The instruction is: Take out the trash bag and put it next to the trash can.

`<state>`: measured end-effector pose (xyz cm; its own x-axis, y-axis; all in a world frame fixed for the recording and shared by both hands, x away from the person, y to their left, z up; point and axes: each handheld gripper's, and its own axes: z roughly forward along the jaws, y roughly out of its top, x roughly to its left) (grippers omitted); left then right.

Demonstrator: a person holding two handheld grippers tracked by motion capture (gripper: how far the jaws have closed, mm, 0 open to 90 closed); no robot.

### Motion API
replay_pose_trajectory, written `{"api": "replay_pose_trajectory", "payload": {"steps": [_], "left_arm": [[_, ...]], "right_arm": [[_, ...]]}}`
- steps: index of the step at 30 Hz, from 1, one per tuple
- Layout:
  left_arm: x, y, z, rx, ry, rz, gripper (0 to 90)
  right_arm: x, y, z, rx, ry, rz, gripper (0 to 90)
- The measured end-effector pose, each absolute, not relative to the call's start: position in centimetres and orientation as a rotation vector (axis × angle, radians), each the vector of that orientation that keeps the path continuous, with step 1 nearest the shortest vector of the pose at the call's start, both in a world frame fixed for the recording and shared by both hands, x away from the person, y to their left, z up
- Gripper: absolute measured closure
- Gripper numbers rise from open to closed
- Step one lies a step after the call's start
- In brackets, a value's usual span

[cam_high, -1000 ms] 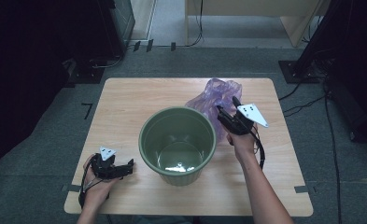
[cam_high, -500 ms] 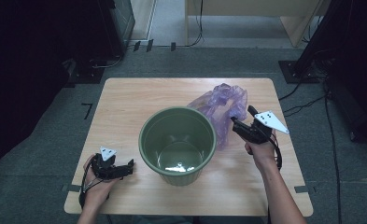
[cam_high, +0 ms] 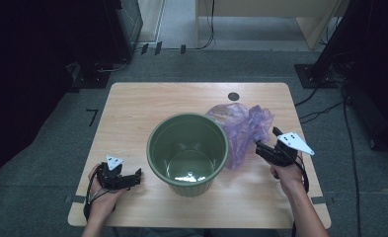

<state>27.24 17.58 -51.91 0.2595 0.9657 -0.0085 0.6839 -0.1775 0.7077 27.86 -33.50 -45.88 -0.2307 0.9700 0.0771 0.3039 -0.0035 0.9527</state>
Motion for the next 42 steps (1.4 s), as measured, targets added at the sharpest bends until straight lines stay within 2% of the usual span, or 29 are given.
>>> {"api": "replay_pose_trajectory", "payload": {"steps": [14, 15, 19, 20, 21, 23, 24, 29, 33, 37, 38, 42], "left_arm": [[27.3, 17.5, -51.9, 1.943, 1.490, 0.615, 0.0], [27.3, 17.5, -51.9, 1.943, 1.490, 0.615, 0.0], [27.3, 17.5, -51.9, 1.944, 1.491, 0.616, 0.0], [27.2, 17.5, -51.9, 1.944, 1.491, 0.616, 0.0], [27.2, 17.5, -51.9, 1.944, 1.491, 0.616, 0.0], [27.3, 17.5, -51.9, 1.944, 1.491, 0.616, 0.0], [27.3, 17.5, -51.9, 1.946, 1.491, 0.617, 0.0], [27.3, 17.5, -51.9, 1.946, 1.491, 0.617, 0.0], [27.3, 17.5, -51.9, 1.945, 1.493, 0.619, 0.0], [27.3, 17.5, -51.9, 1.941, 1.494, 0.618, 0.0], [27.3, 17.5, -51.9, 1.940, 1.493, 0.617, 0.0], [27.3, 17.5, -51.9, 1.937, 1.492, 0.614, 0.0]], "right_arm": [[26.2, -36.2, -48.5, 1.460, 1.633, 1.118, 24.4], [26.0, -36.3, -48.7, 1.466, 1.634, 1.110, 29.1], [25.6, -36.7, -49.4, 1.497, 1.644, 1.080, 58.7], [25.4, -36.8, -49.6, 1.491, 1.653, 1.076, 72.3], [25.4, -36.8, -49.6, 1.491, 1.653, 1.076, 72.3], [25.3, -36.8, -49.7, 1.499, 1.656, 1.076, 87.3], [25.4, -36.8, -49.6, 1.512, 1.660, 1.082, 89.8], [26.8, -35.4, -49.6, 1.494, 1.699, 1.114, 90.0], [30.0, -32.1, -49.2, 1.522, 1.693, 1.199, 90.0], [31.3, -30.1, -48.8, 1.519, 1.713, 1.246, 90.0], [31.5, -29.7, -48.8, 1.515, 1.726, 1.251, 87.0], [31.4, -29.8, -49.2, 1.468, 1.808, 1.265, 55.1]]}}
